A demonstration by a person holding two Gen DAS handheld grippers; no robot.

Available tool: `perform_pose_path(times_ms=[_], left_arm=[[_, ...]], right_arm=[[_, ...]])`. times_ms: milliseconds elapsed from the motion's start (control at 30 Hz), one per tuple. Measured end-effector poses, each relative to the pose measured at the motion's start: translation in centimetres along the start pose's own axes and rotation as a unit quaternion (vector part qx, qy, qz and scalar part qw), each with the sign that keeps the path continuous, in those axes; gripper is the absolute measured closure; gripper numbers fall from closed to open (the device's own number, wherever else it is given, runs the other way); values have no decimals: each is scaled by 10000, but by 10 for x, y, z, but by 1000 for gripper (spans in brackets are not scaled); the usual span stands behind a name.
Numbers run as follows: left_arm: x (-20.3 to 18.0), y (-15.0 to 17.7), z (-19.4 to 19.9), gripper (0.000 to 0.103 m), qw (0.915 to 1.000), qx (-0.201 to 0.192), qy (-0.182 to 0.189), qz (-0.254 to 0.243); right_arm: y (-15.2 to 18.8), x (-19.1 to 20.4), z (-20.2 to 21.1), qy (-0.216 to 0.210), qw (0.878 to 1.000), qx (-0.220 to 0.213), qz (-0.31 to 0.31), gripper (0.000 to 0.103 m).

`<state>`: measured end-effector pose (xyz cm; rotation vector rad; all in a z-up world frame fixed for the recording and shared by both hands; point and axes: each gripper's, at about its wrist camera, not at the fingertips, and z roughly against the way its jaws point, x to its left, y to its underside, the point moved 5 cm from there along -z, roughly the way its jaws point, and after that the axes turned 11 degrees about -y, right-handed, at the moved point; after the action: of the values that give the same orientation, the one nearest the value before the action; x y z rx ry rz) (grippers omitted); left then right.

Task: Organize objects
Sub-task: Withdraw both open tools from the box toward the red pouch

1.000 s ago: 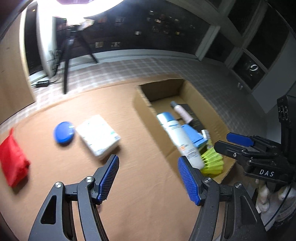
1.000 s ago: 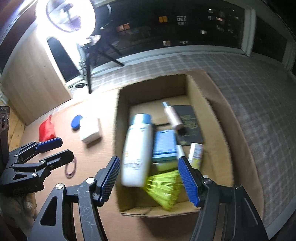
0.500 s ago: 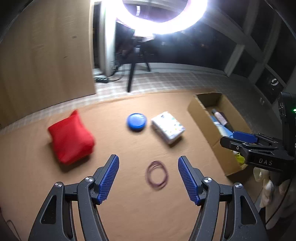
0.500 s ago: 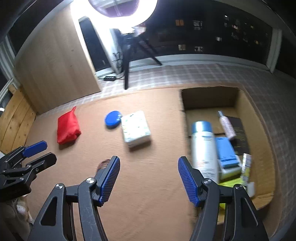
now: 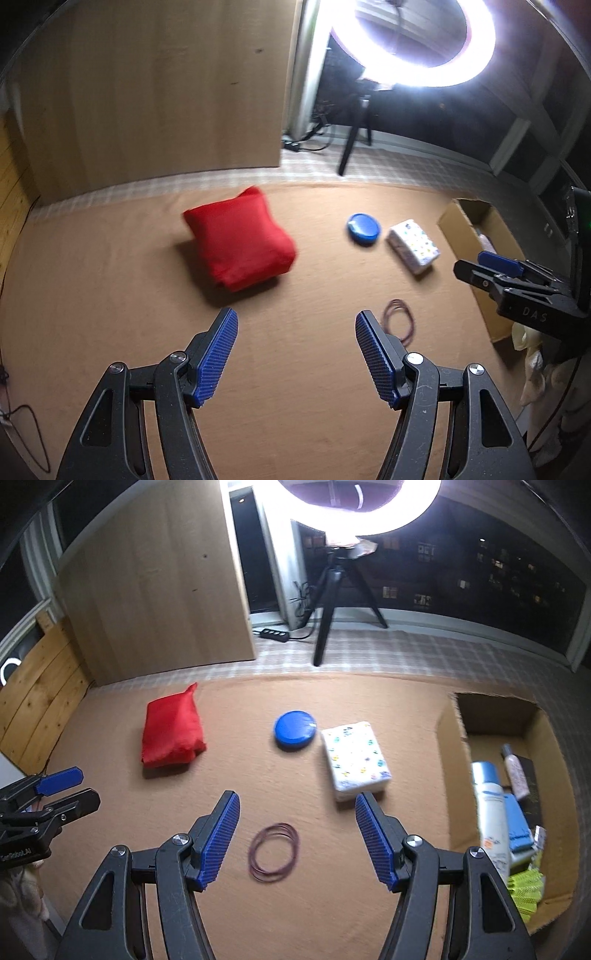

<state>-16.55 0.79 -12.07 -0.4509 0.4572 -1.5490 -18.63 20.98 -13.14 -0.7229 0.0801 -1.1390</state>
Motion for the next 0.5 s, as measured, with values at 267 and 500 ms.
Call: perform_pose_path(times_ms=[267, 500], left_arm=[[47, -3, -23, 29, 9987, 320, 7, 404], [86, -15, -51, 29, 9930, 526, 291, 1021]], right_arm=[[-20, 17, -31, -332, 9990, 298, -15, 42], [-34, 26, -62, -656, 9954, 682, -173, 41]])
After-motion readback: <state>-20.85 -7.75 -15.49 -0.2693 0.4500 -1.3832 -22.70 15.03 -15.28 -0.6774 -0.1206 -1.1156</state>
